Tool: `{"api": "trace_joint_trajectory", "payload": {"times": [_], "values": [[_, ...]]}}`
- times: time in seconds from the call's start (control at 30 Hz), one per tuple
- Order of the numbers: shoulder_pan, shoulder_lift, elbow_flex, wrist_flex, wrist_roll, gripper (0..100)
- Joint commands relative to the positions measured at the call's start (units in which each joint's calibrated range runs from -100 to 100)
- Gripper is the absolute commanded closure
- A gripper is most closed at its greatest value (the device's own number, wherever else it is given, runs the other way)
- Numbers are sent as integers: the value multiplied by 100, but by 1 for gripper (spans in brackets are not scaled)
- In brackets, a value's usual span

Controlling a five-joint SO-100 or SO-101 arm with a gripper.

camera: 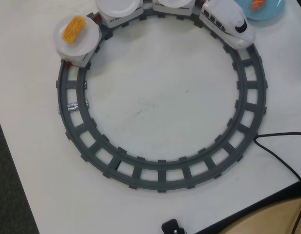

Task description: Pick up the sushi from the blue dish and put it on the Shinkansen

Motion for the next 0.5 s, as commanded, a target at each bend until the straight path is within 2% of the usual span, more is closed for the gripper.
{"api": "trace_joint_trajectory", "payload": {"times": [0.0, 0.47], "values": [[31, -68, -36, 14, 35, 70], [-4, -68, -36, 14, 35, 70]]}}
